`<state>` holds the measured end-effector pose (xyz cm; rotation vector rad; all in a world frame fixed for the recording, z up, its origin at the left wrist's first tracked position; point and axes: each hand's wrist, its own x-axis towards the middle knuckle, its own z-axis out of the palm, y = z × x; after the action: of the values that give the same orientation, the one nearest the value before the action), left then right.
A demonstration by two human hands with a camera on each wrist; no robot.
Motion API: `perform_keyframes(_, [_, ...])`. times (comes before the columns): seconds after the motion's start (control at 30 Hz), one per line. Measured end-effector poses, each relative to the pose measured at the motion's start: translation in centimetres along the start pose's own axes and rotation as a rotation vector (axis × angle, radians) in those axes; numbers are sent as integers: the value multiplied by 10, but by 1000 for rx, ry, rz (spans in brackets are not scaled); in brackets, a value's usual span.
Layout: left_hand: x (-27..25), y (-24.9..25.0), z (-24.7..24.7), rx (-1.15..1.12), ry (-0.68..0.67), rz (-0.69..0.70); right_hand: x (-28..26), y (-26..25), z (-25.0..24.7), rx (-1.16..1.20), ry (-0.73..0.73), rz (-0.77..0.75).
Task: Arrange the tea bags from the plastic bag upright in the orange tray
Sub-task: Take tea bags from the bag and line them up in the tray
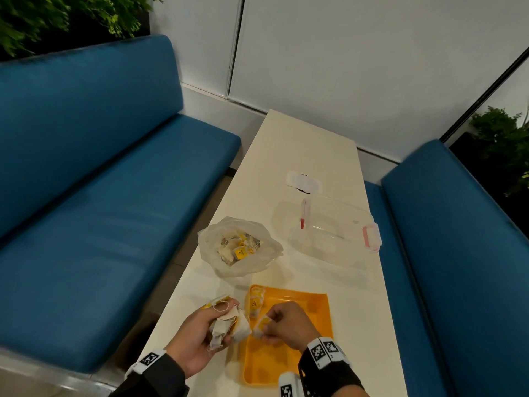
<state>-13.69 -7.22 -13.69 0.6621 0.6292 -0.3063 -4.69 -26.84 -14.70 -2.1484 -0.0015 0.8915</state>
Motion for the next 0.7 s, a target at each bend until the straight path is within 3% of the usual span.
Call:
perform_keyframes(0.17, [2,-1,0,-6,17,-18,12,-7,6,-125,-12,-10])
perform_keyframes(0.33, [3,-5,0,2,8,-44,18,-10,14,-188,88,-66])
perform_keyframes(0.7, [4,-8,4,17,-31,-58,30,-9,24,-198,258,-37])
